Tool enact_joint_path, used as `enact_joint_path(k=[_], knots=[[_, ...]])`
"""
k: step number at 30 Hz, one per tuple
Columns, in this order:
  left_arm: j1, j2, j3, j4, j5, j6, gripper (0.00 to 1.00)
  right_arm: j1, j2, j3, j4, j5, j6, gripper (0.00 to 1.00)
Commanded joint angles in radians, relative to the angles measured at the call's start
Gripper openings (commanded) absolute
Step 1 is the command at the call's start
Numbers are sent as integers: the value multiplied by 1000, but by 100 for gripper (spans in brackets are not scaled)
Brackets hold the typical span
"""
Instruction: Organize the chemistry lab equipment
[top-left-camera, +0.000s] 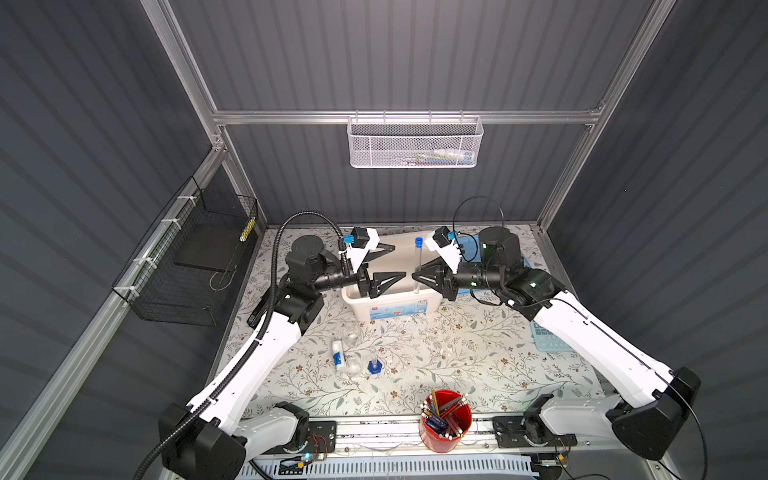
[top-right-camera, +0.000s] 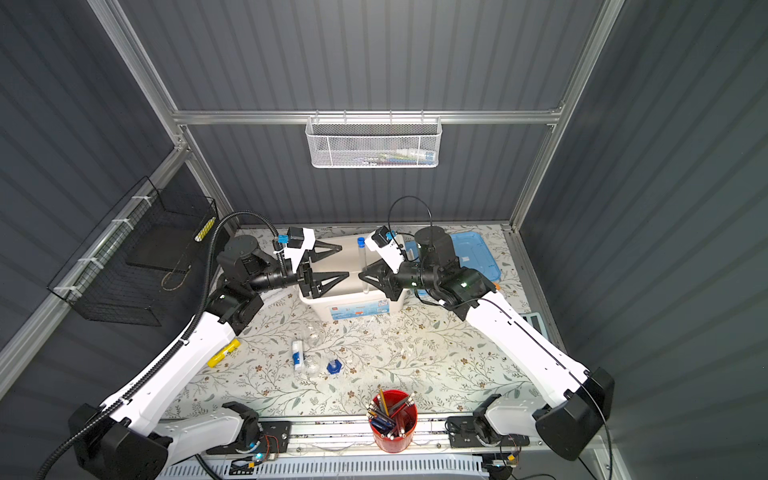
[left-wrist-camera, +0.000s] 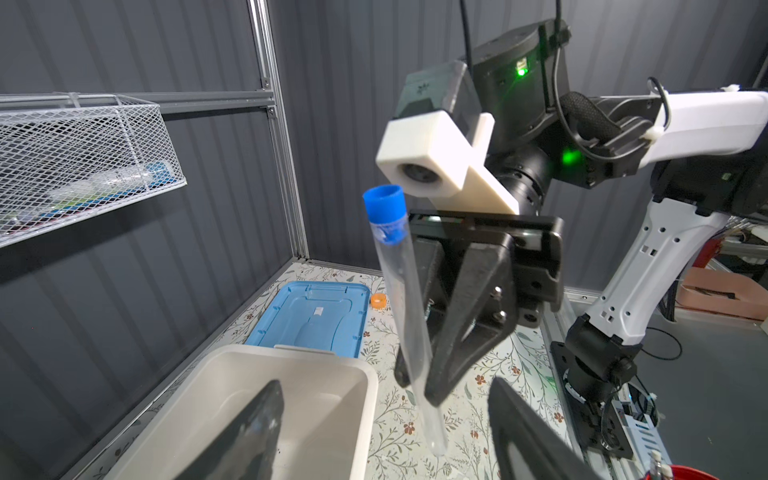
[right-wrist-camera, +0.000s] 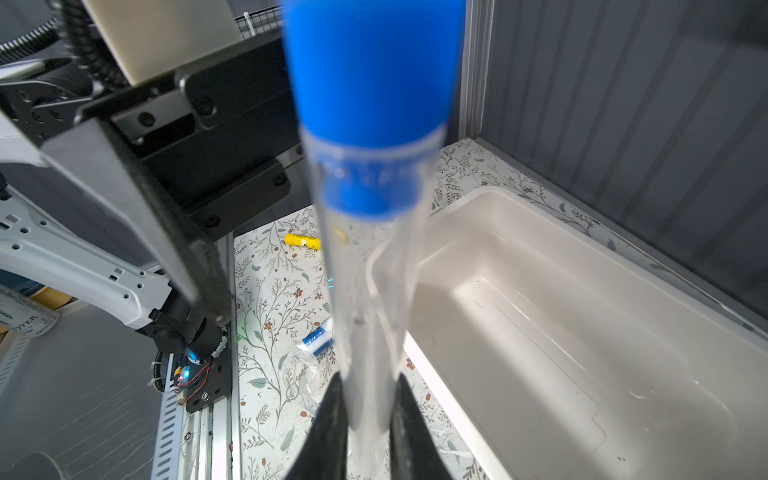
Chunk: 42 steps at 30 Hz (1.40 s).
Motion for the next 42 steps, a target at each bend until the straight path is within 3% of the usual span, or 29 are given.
enact_joint_path(k=[1,14,28,42], knots=[[3,46,37,164,76,-120,76,18,-16,-17,12,-13,9,15],[3,136,29,513,145,-419,63,27,25,-21,121,-31,43,14],[1,171,30,532,156,-434,54,58,59,13,112,-24,39,14],[-14,183,61,412,183,-361,45,71,94,50,87,-4,16,14]])
